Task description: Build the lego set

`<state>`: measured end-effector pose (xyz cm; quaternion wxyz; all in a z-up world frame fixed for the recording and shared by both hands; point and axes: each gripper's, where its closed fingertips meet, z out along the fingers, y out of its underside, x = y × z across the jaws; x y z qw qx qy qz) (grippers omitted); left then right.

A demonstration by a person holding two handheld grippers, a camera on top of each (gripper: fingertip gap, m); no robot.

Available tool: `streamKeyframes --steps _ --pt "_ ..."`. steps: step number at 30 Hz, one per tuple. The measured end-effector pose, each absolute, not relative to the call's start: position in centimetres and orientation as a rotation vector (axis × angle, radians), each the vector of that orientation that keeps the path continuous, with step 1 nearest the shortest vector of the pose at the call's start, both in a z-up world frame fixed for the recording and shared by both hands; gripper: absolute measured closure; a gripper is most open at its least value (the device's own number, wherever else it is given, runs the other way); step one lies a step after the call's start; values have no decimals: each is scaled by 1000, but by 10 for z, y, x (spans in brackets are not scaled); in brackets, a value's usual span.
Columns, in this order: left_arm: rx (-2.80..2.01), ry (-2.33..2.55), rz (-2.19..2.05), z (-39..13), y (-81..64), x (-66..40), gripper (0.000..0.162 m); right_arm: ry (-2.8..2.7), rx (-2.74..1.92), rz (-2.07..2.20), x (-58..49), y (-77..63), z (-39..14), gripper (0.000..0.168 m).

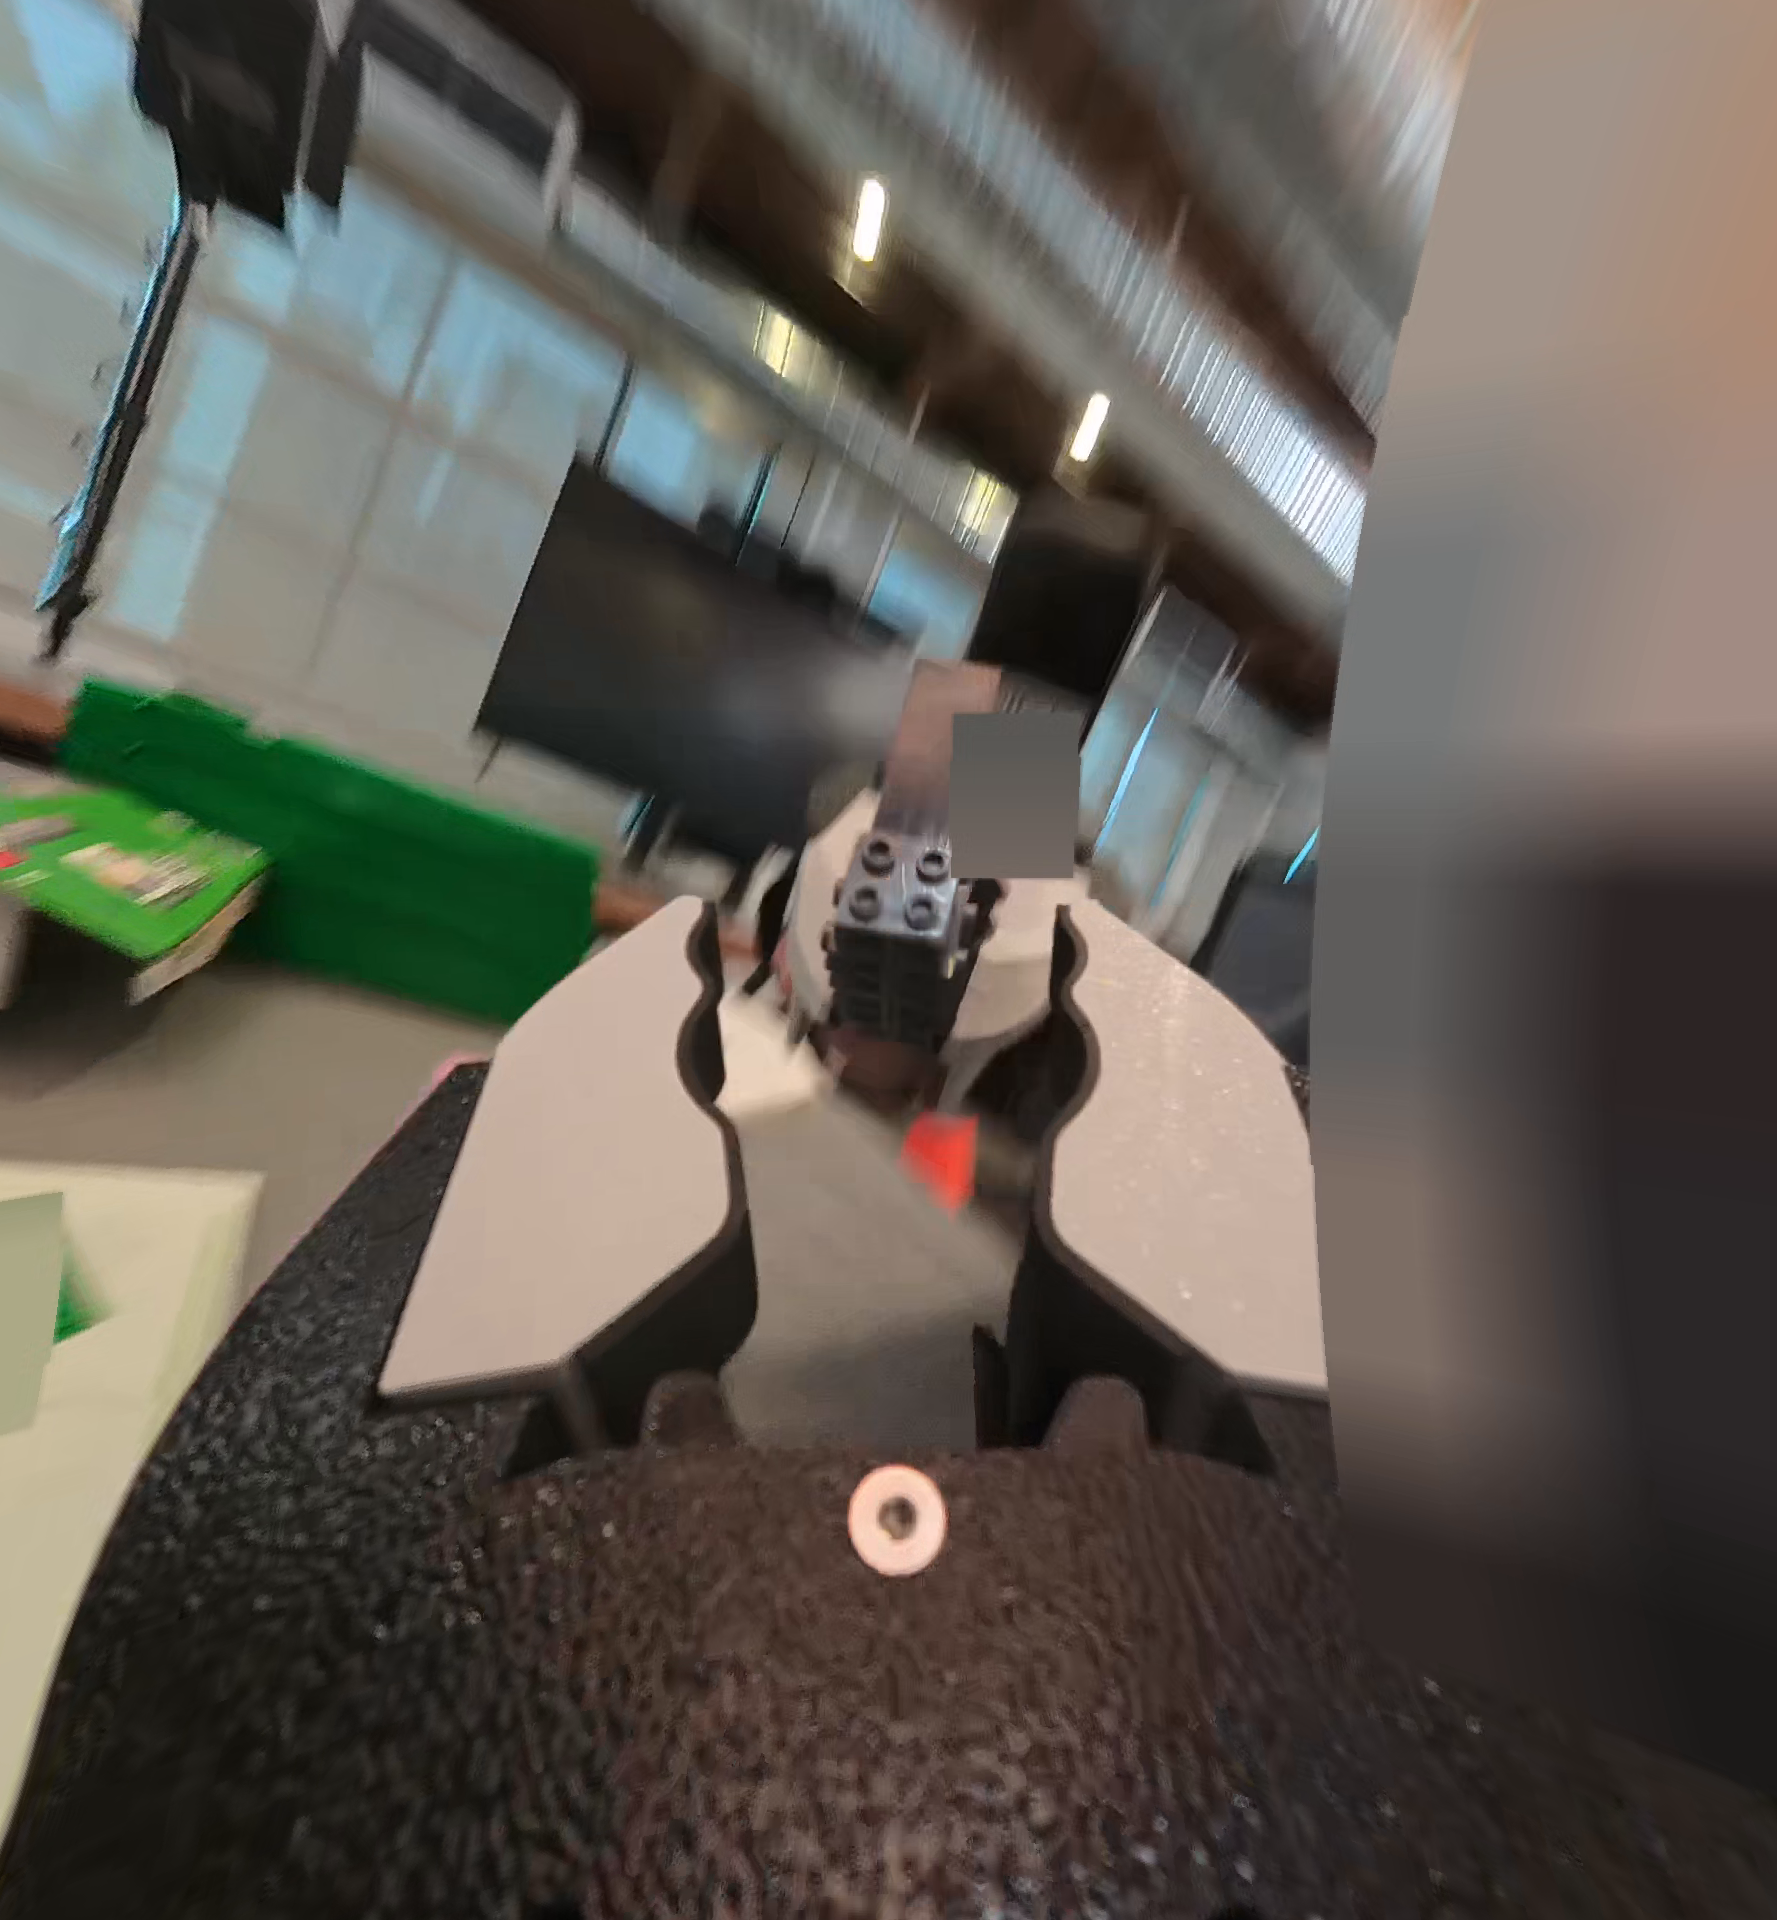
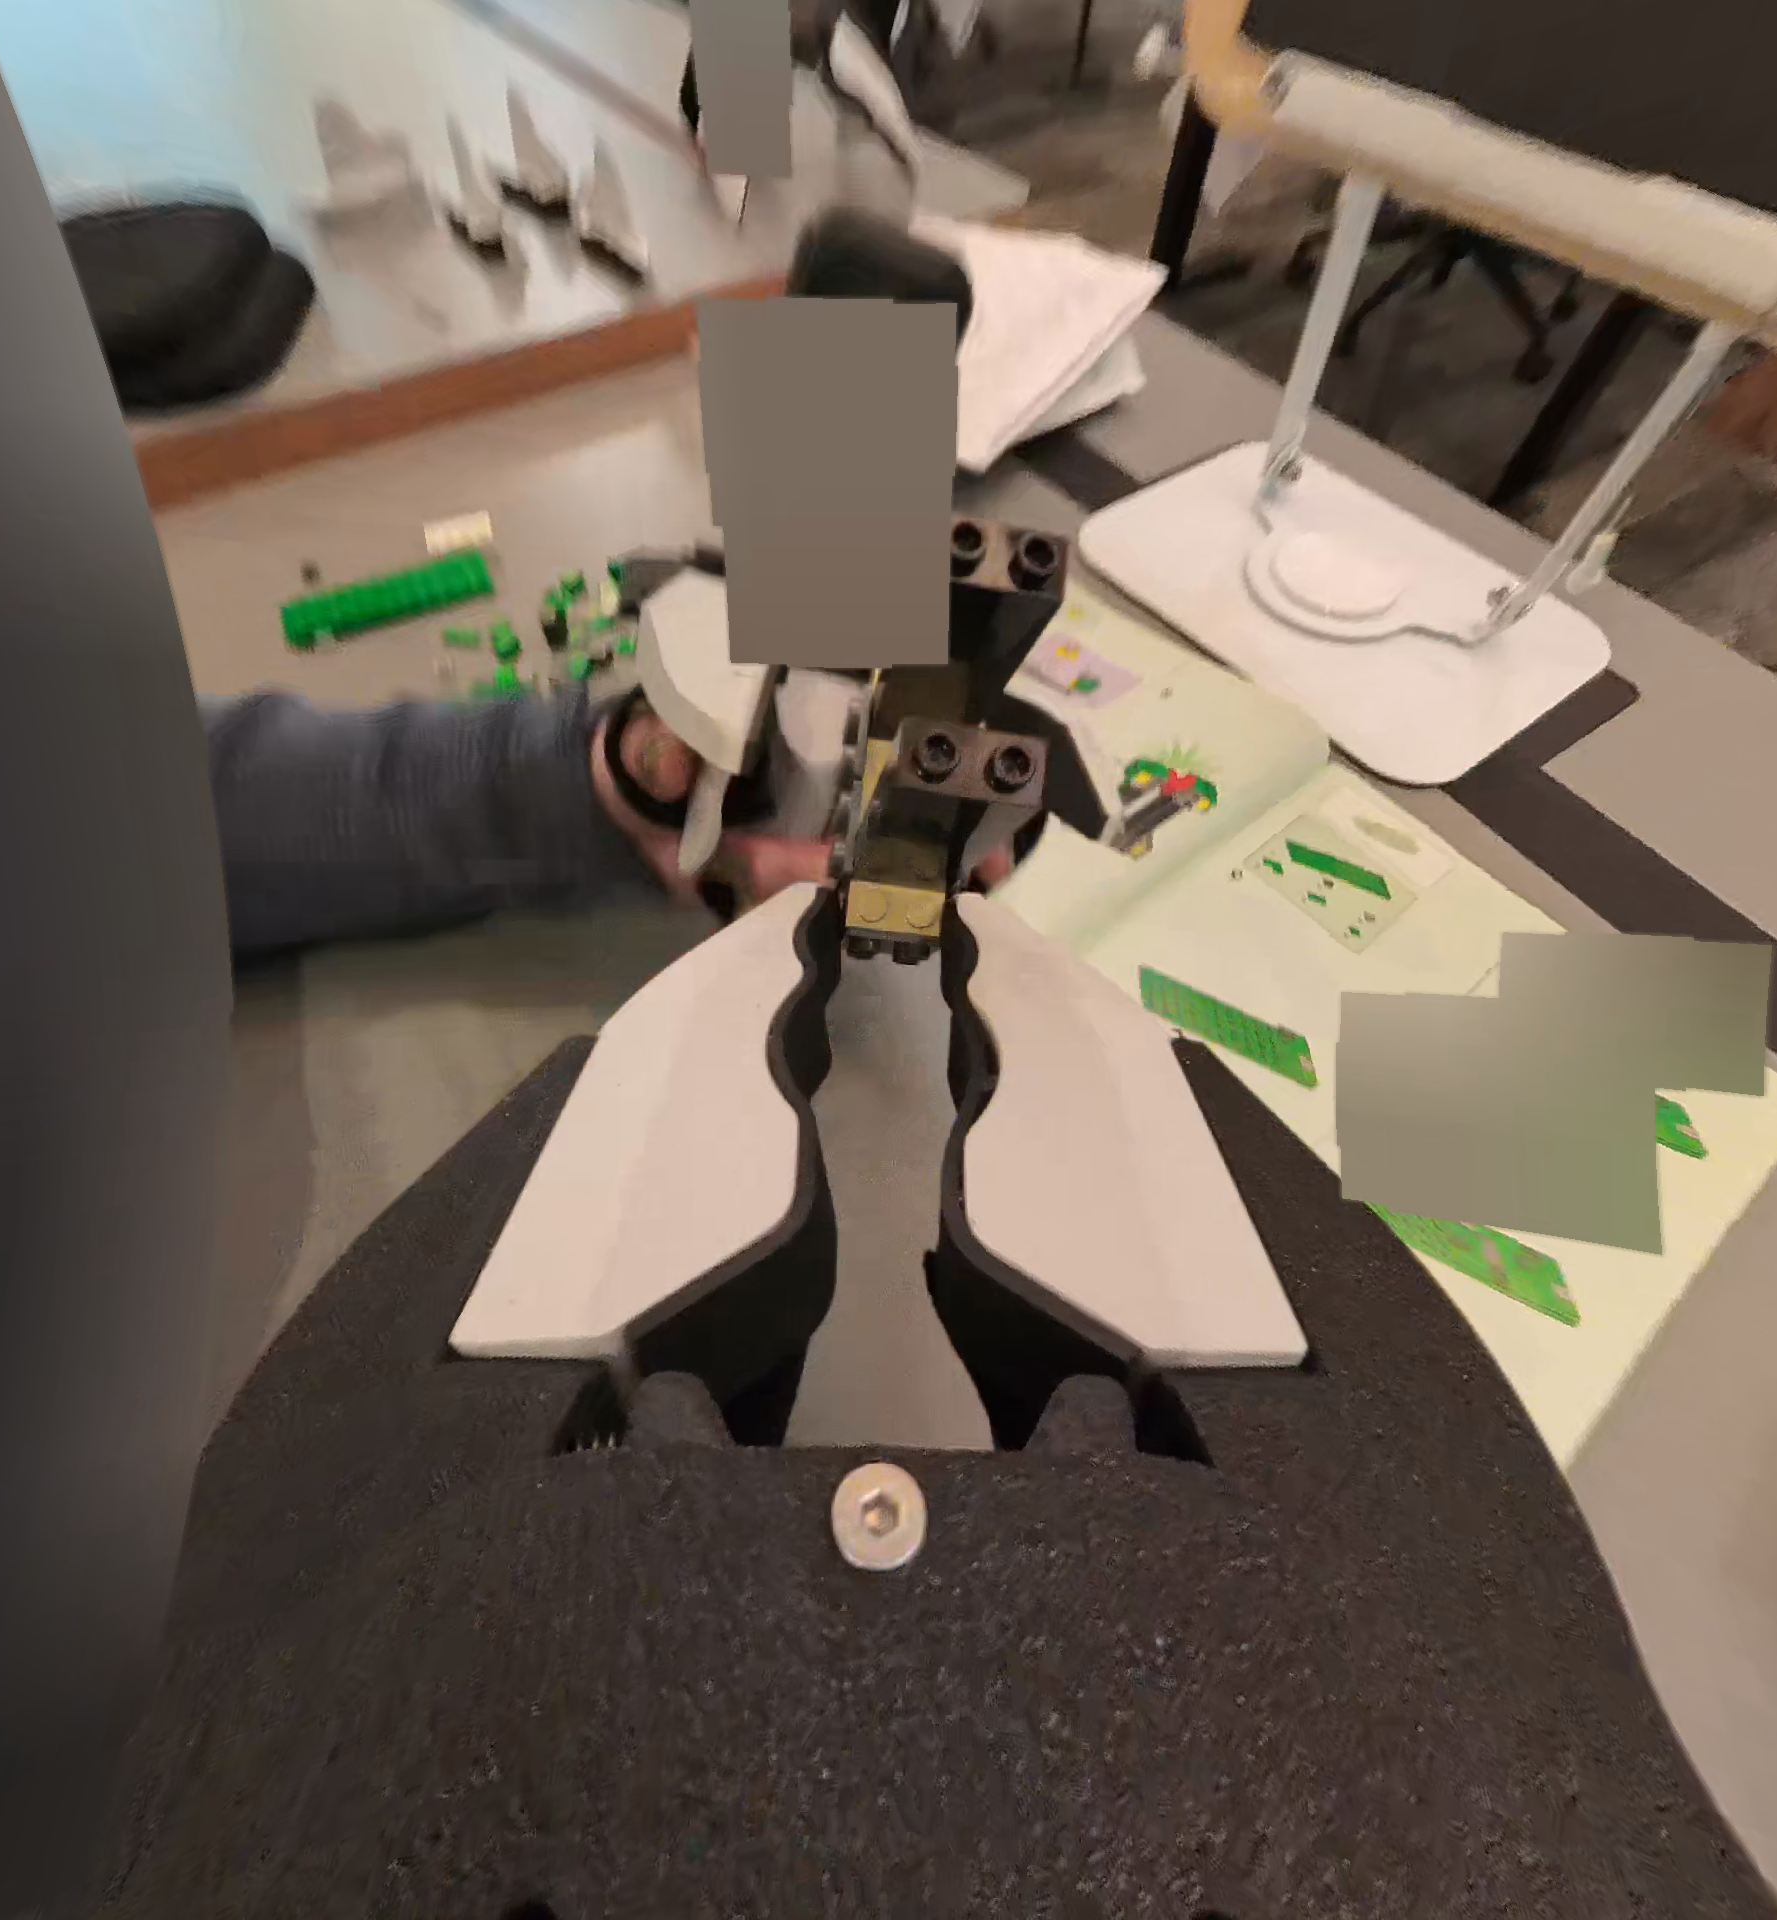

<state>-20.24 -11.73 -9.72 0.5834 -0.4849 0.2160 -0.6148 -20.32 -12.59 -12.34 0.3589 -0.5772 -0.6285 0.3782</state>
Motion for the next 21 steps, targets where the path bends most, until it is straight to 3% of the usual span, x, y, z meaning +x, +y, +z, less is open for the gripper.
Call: streamKeyframes --steps 10,14,21 --pt "-1345 852 -1196 -134 -133 -187 118 -2053 -1474 636 -174 -130 -147 150" --pt "-1345 900 -1187 -138 -136 -180 135 -2106 -1472 629 -172 -133 -151 150" --pt "-1313 885 -1197 -134 -136 -183 137 -2071 -1468 660 -175 -135 -150 150"
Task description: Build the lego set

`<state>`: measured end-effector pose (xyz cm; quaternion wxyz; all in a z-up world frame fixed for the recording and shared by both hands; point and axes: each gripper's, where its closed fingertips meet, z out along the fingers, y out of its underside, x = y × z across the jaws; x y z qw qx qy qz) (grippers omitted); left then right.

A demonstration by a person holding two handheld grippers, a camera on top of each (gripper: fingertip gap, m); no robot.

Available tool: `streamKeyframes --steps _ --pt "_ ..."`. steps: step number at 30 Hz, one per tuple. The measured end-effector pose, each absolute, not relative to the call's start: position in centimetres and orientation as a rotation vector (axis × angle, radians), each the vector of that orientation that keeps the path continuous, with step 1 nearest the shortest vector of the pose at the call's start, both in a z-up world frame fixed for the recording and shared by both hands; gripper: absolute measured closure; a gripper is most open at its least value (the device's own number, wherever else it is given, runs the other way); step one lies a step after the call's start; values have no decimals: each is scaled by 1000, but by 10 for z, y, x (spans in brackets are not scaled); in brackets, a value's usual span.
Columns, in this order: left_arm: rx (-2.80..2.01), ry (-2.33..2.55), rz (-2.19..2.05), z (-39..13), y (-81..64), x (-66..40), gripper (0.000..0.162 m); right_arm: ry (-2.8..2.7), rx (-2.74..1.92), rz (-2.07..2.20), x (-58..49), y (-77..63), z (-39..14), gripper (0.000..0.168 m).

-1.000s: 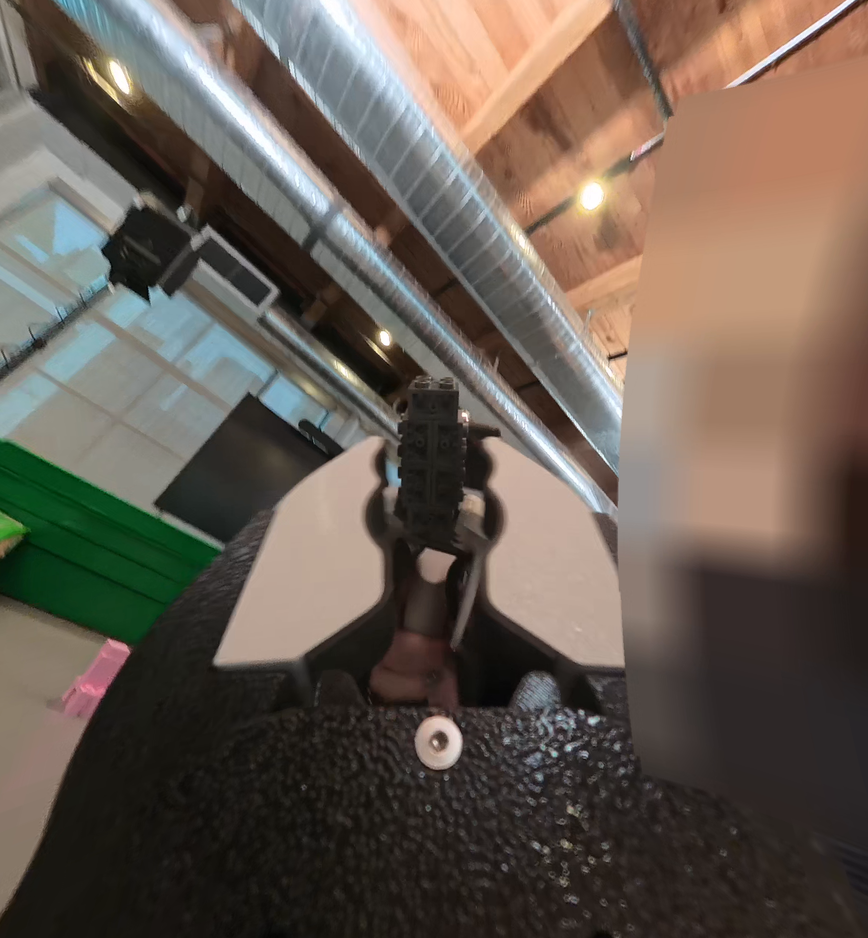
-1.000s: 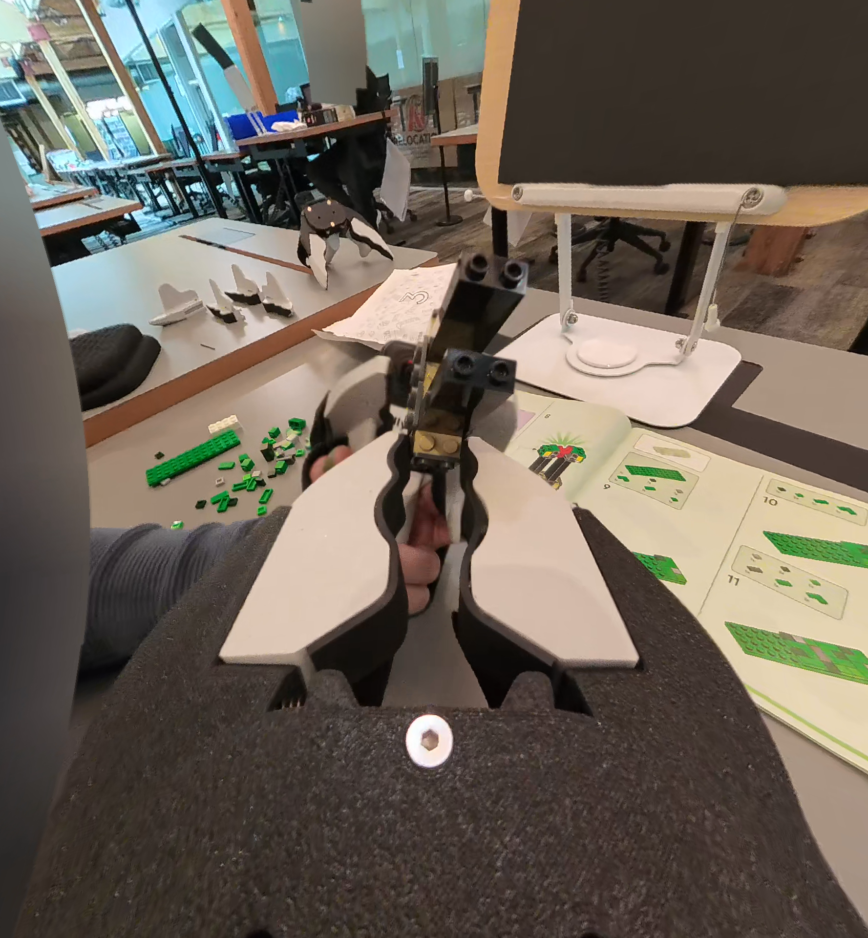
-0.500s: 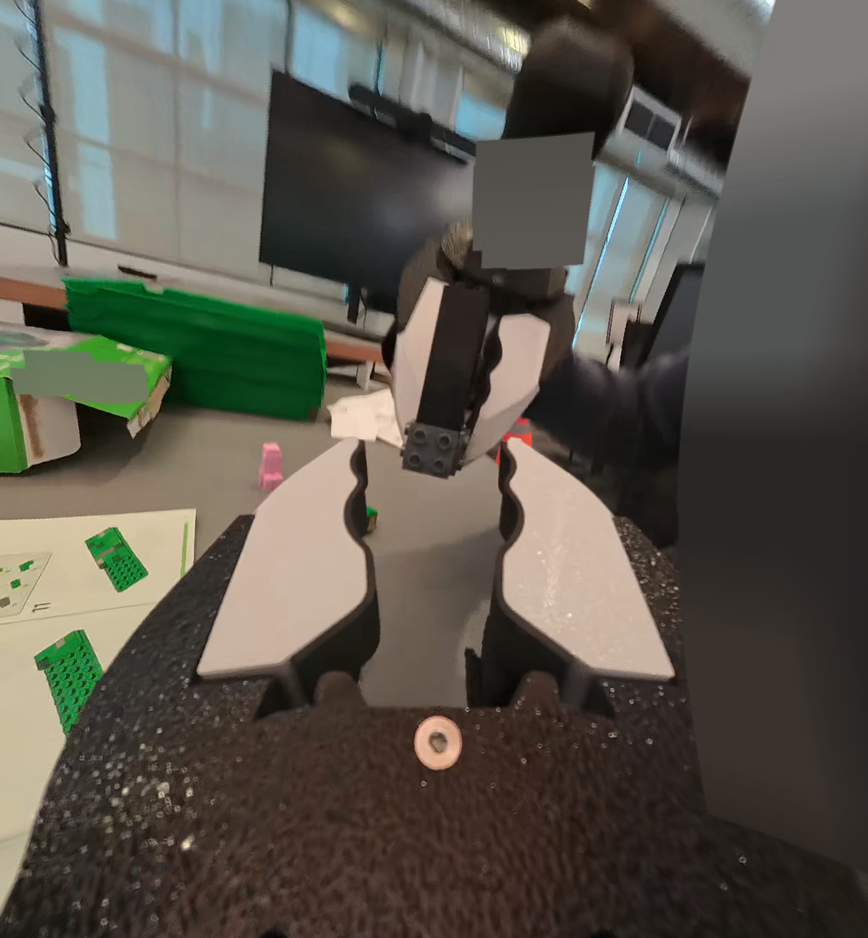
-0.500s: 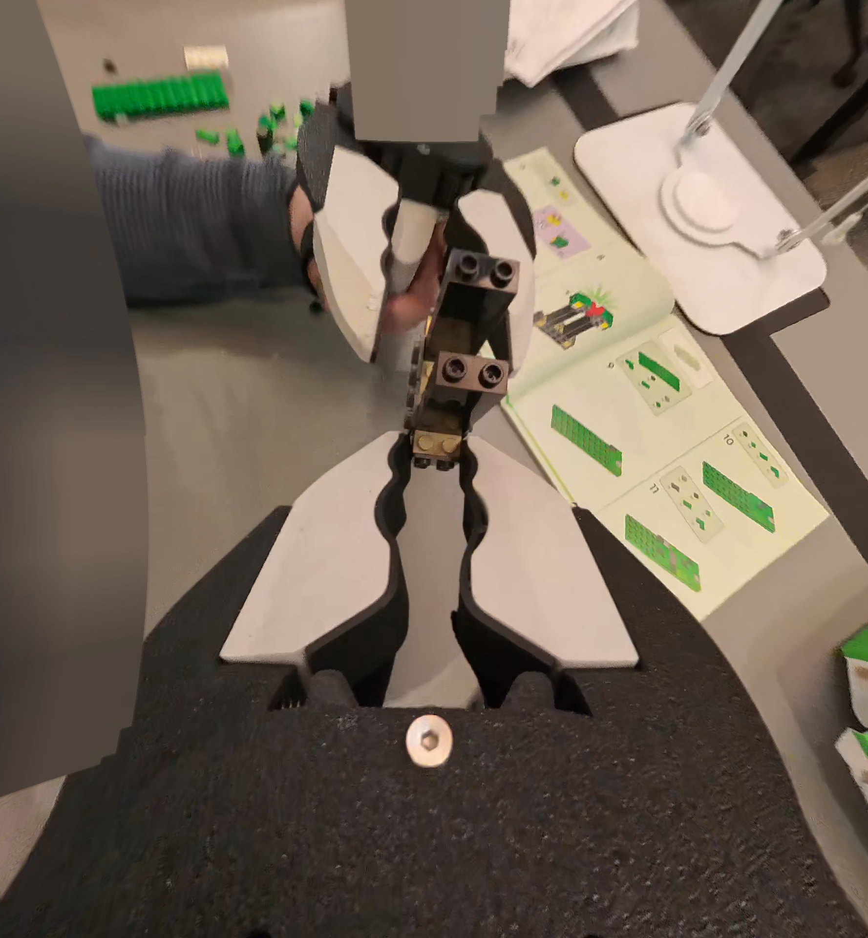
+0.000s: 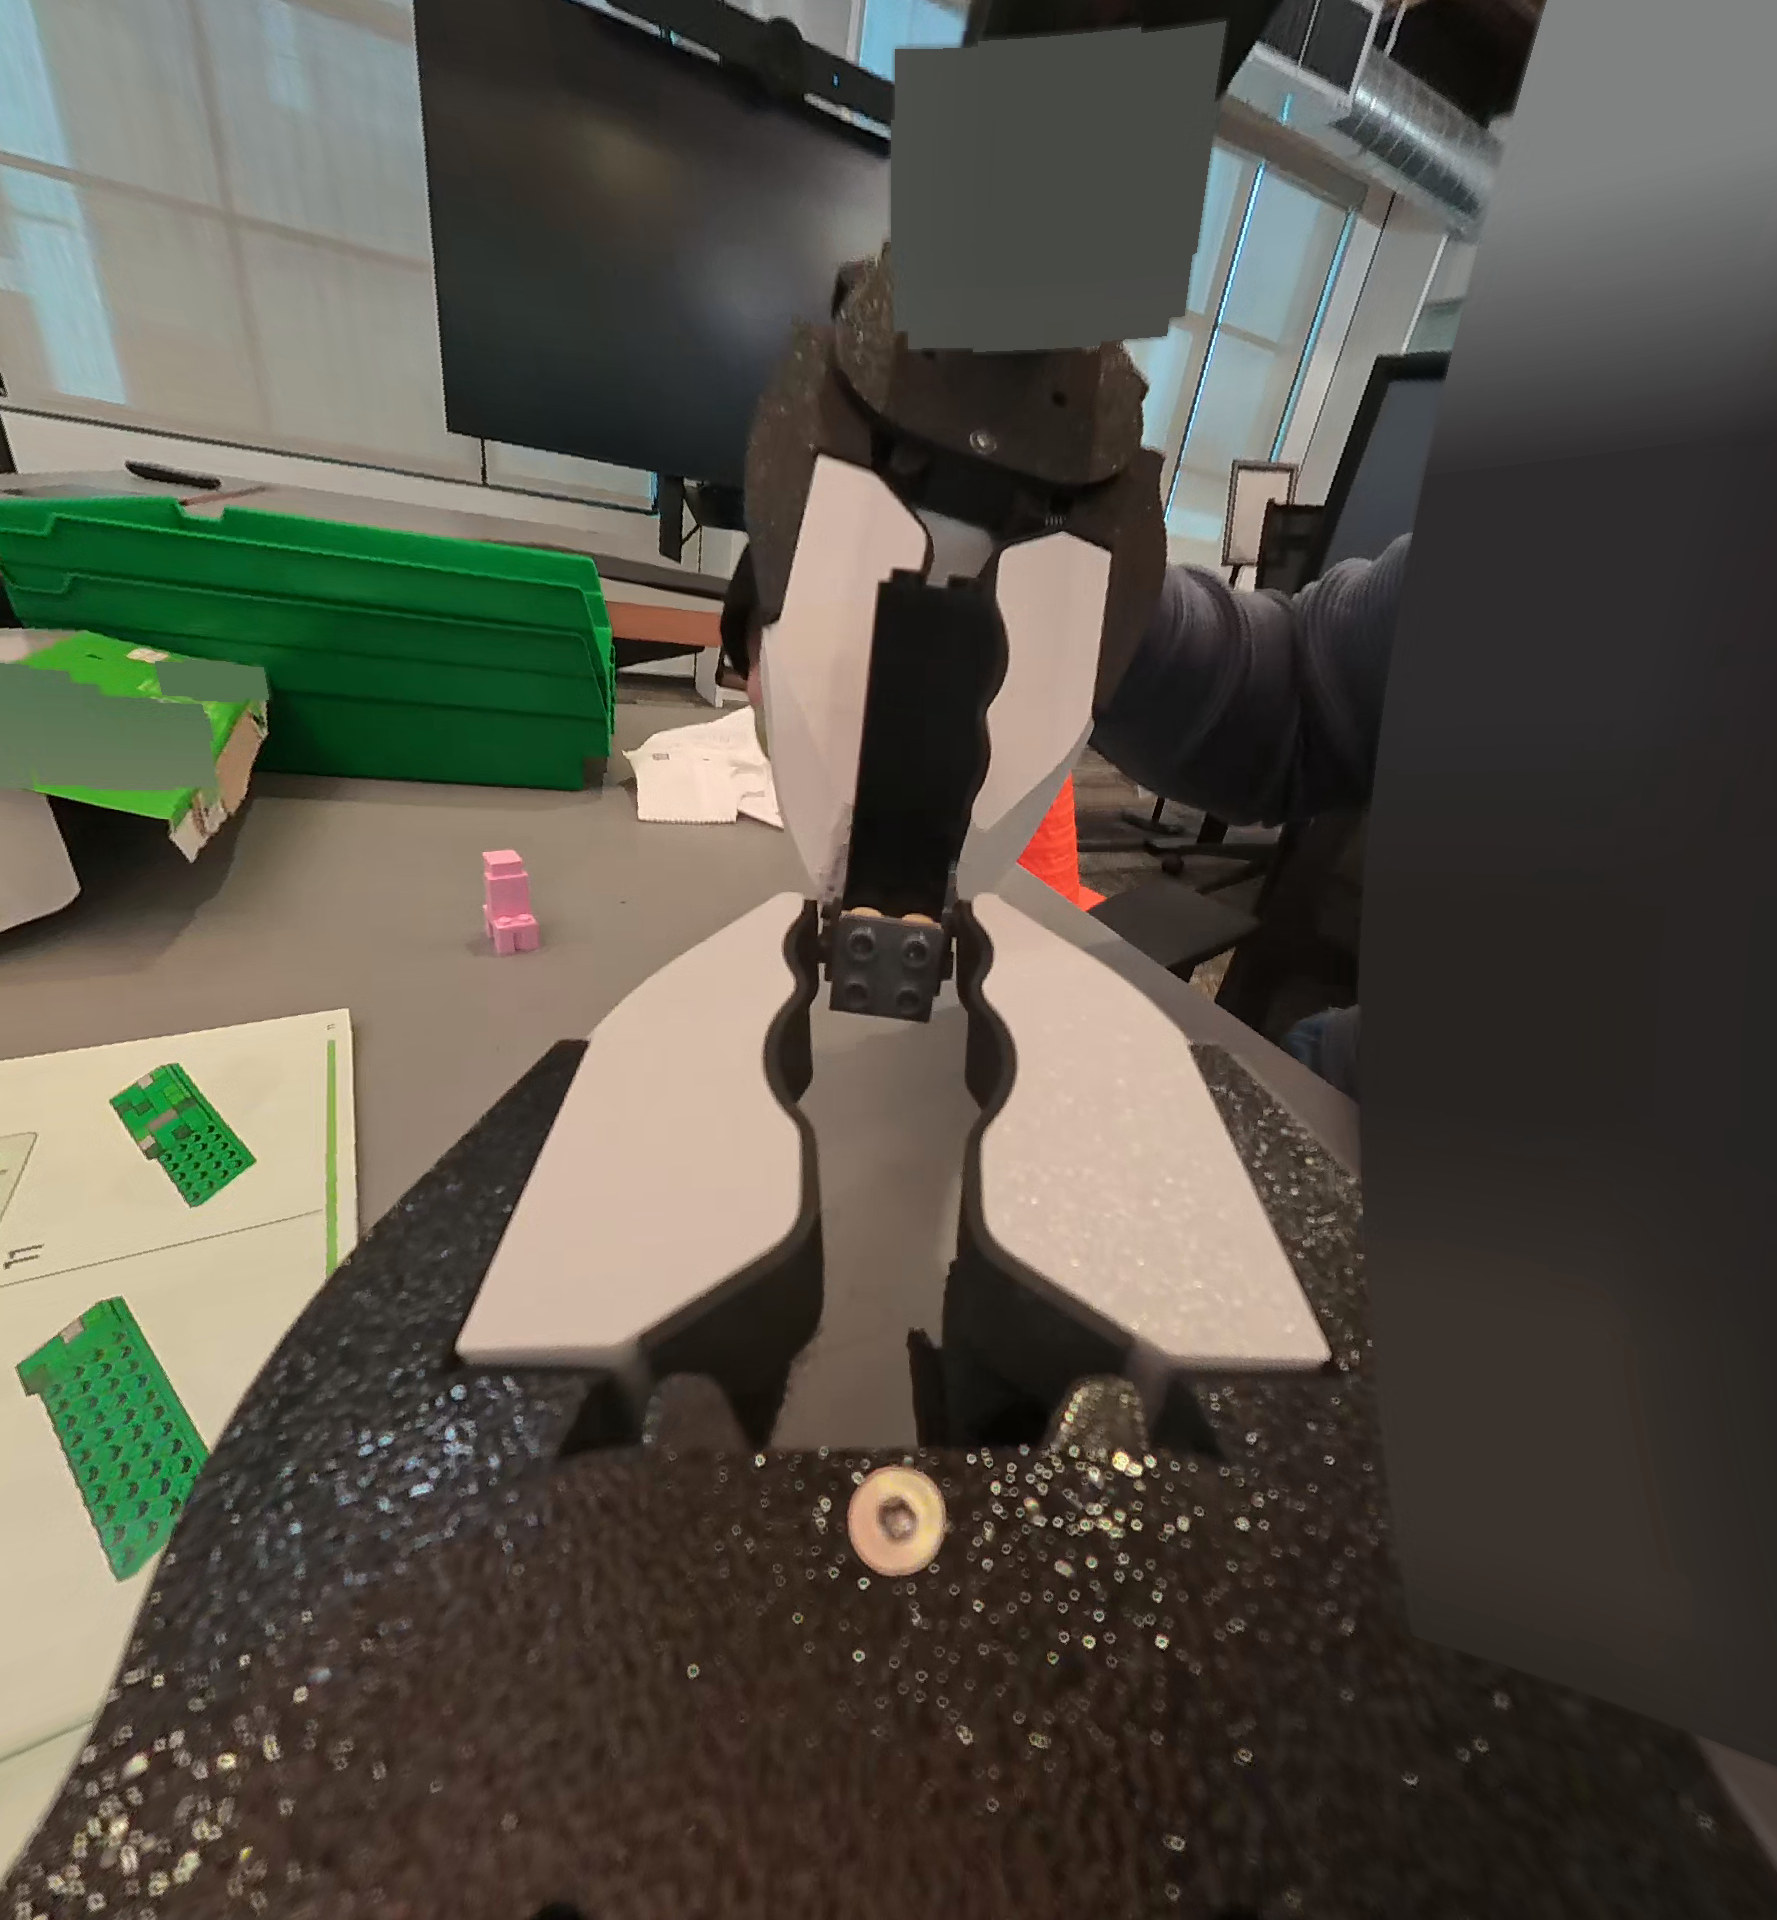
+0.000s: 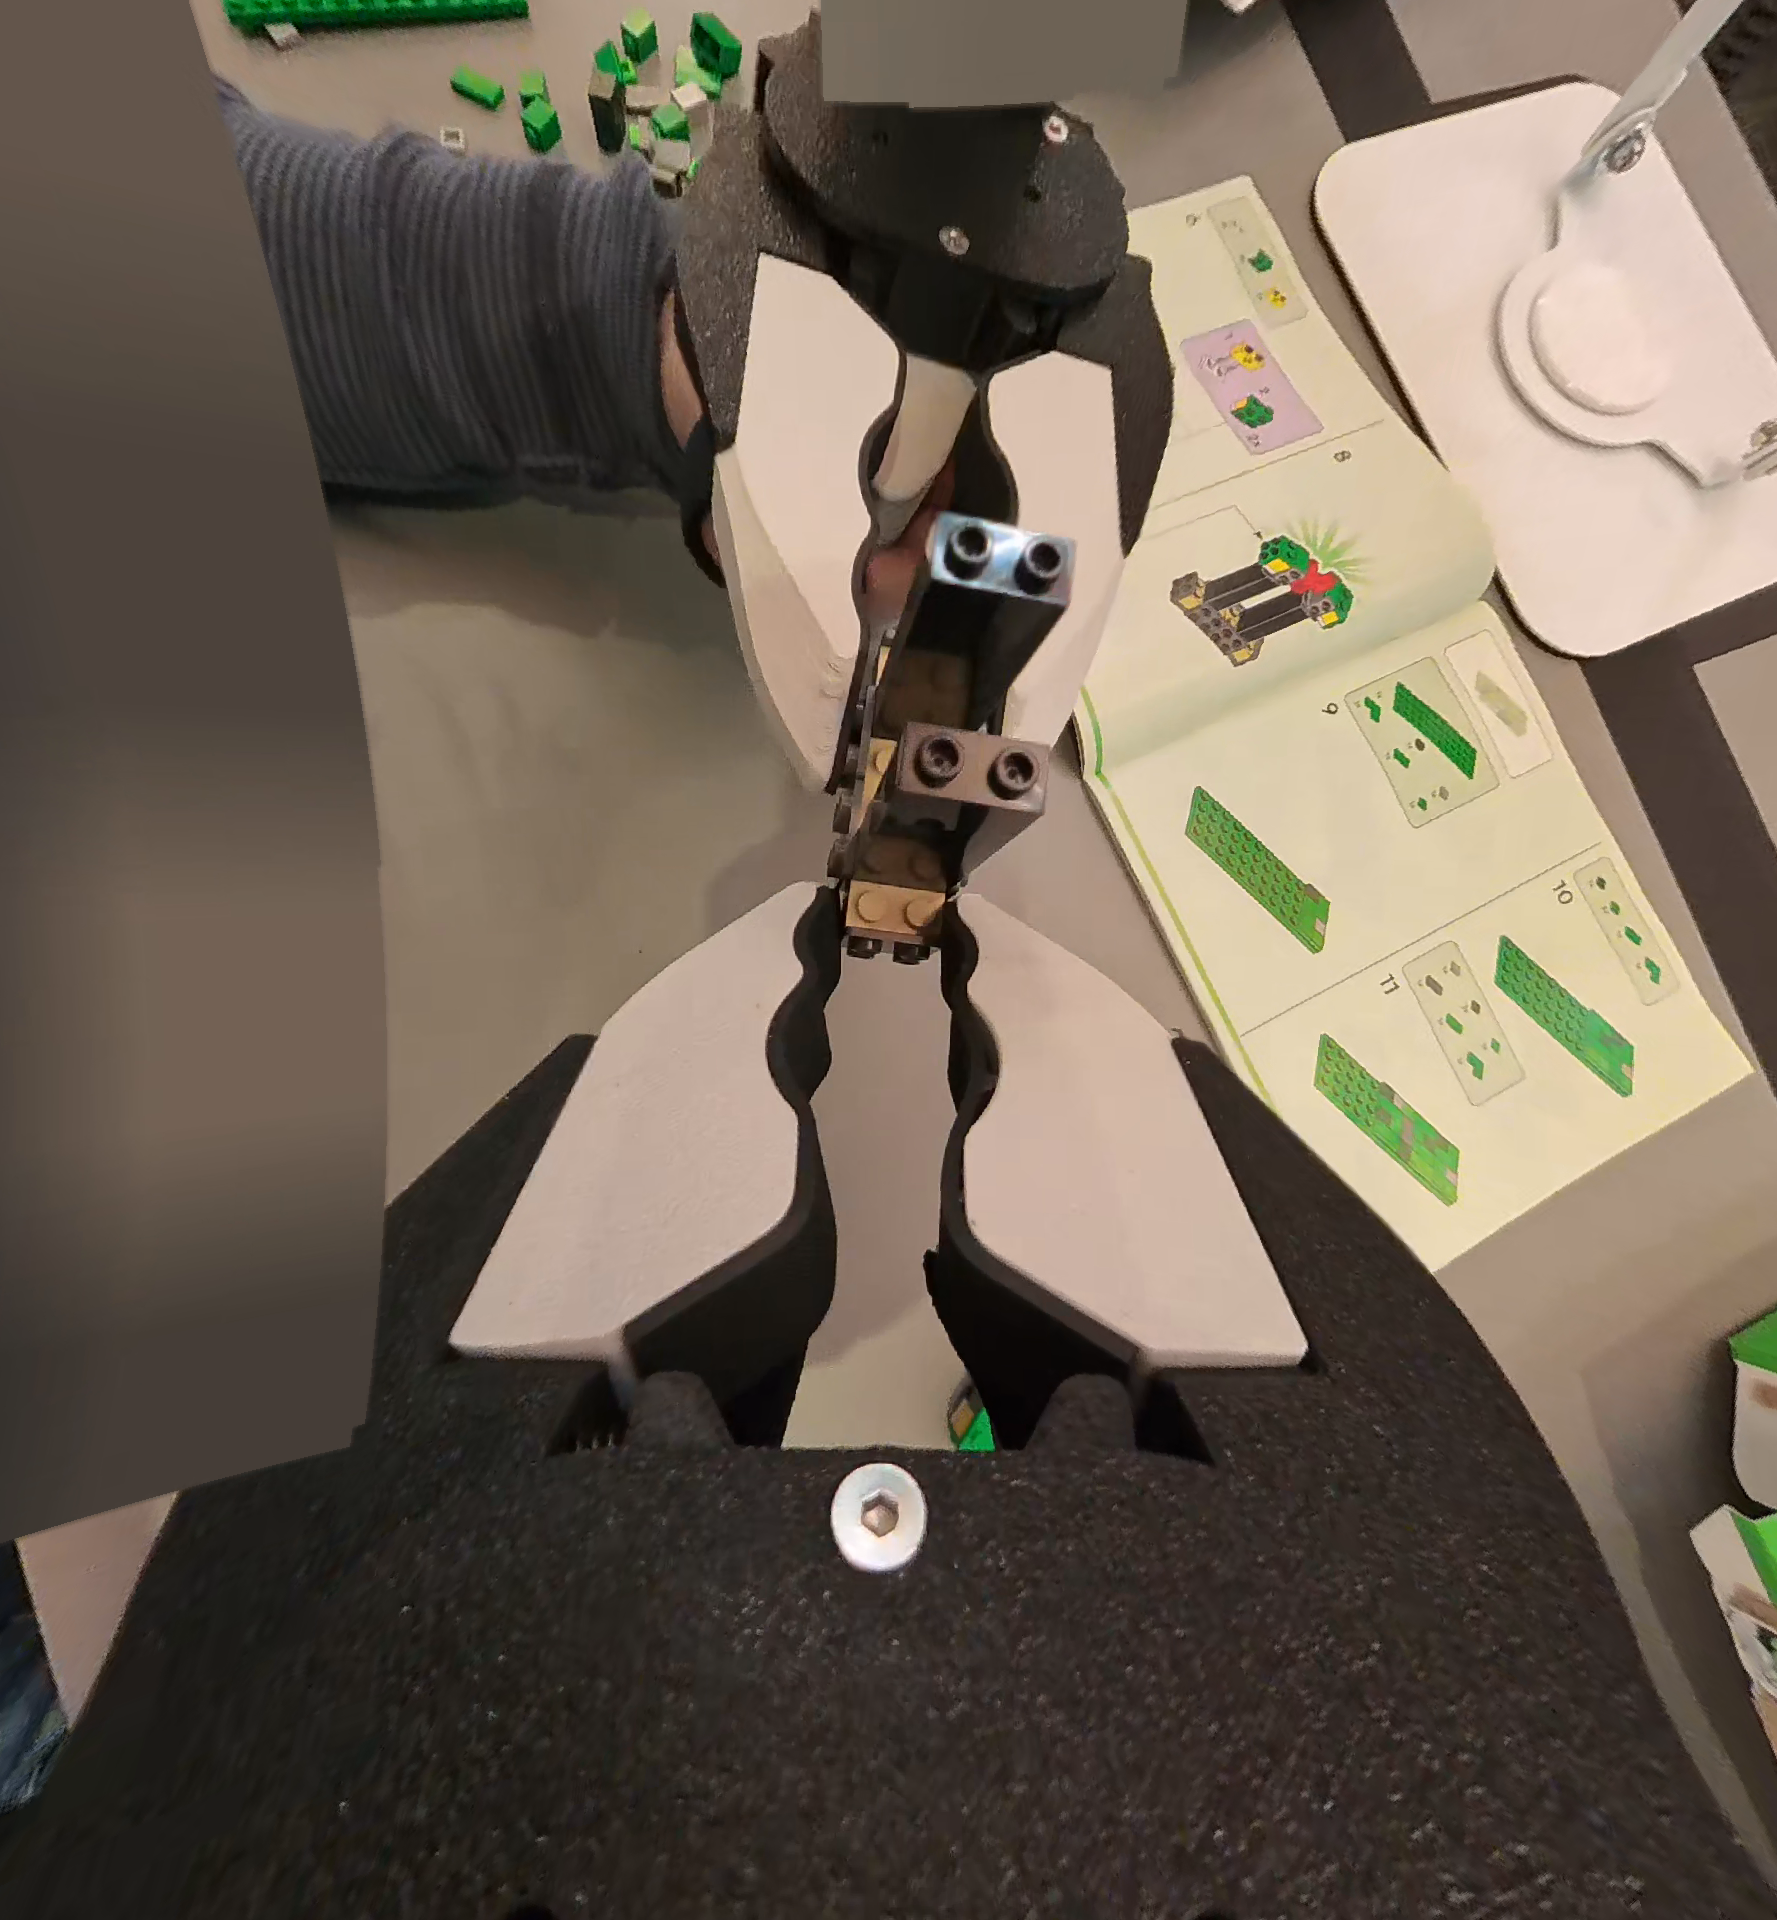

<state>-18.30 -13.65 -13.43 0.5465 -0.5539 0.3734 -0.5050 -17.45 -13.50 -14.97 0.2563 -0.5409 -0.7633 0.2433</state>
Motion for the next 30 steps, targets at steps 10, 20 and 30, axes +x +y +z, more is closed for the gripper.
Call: streamKeyframes --steps 10,20,30 --pt "-1253 523 -1433 -108 -115 -205 138 -1868 -1280 553 -184 -122 -125 122" --pt "-1216 222 -1933 -100 -106 -209 138 -1691 -995 327 -192 -112 -100 115" --pt "-1123 395 -1650 -93 -114 -207 138 -1375 -1562 1047 -196 -111 -99 124"
